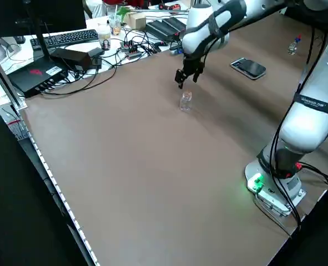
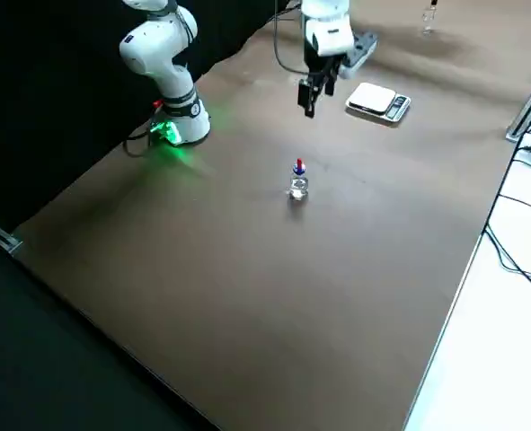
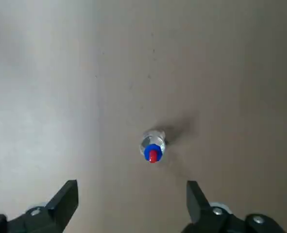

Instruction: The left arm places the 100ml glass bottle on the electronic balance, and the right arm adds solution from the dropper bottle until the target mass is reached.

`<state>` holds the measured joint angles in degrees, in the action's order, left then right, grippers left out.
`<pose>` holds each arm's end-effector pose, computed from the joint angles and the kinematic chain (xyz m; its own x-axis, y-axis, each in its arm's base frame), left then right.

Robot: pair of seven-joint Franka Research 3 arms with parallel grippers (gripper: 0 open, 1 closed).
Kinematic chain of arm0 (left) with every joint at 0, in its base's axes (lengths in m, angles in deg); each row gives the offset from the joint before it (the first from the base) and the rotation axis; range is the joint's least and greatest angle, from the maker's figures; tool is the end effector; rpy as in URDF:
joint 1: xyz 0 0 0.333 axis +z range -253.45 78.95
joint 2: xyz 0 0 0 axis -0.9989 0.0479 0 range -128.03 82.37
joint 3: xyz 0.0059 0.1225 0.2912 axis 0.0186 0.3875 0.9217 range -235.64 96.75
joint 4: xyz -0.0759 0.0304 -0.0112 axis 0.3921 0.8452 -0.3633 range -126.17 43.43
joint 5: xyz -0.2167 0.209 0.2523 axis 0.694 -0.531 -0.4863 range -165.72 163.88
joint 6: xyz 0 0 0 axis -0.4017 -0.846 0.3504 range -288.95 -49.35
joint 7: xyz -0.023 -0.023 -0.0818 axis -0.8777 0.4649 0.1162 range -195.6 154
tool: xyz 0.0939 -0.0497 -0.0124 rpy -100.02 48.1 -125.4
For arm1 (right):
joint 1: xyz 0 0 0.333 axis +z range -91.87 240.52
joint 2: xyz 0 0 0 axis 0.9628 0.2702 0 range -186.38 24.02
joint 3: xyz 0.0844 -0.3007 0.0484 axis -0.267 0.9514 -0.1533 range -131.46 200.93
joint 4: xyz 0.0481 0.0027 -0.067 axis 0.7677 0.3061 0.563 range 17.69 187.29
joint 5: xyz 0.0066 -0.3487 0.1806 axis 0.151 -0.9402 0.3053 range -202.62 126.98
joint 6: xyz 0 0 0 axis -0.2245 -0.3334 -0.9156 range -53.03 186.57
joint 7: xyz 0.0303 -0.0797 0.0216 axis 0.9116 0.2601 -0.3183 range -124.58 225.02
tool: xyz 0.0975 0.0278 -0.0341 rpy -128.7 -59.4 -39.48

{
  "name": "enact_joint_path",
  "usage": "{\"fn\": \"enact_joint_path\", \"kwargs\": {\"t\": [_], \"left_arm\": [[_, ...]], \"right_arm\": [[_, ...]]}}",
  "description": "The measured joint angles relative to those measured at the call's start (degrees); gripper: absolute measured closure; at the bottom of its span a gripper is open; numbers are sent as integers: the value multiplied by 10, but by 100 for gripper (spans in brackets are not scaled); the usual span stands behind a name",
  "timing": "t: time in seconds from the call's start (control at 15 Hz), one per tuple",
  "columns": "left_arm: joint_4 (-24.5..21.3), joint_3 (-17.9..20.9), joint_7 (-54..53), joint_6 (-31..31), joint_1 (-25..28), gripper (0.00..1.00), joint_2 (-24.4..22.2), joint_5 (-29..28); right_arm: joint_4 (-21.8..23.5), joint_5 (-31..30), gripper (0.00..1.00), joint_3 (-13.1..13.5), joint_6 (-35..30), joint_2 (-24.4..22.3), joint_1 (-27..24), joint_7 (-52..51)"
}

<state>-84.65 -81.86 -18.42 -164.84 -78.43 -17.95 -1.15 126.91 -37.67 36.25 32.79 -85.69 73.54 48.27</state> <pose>0.5096 -0.0322 0.2972 0.9995 -0.0230 0.0193 -0.0234 -0.9996 0.0164 0.5318 -0.0215 0.4836 1.0000 -0.0071 -0.0068 -0.0071 -1.0000 -0.0049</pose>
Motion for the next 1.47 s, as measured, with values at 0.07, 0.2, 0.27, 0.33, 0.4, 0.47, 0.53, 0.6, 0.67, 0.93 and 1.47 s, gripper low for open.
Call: {"fn": "enact_joint_path", "kwargs": {"t": [0.07,0.2,0.27,0.33,0.4,0.47,0.53,0.6,0.67,0.93,1.47], "left_arm": [[-11,0,0,-18,0,0,5,0],[-22,0,0,-49,0,0,26,0],[-24,0,-1,-53,0,0,33,-2],[-24,0,-1,-55,0,1,39,-5],[-24,0,-1,-56,0,1,43,-7],[-25,0,-1,-56,0,3,45,-7],[-25,0,-1,-56,1,4,45,-7],[-25,0,-2,-56,2,9,45,-8],[-25,0,-2,-56,2,10,45,-8],[-25,0,-2,-56,3,27,45,-8],[-32,1,-2,-56,14,44,43,-8]], "right_arm": [[15,-6,3,0,15,4,1,0],[41,-11,4,0,54,23,3,18],[48,-11,9,0,68,30,3,26],[55,-11,10,0,83,38,3,30],[63,-11,11,0,99,46,3,33],[69,-11,19,0,112,54,3,36],[74,-11,26,1,121,62,3,38],[77,-11,26,1,126,69,3,39],[80,-11,28,2,129,75,2,40],[103,-11,32,6,149,83,-3,40],[127,-11,44,7,157,105,-19,42]]}}
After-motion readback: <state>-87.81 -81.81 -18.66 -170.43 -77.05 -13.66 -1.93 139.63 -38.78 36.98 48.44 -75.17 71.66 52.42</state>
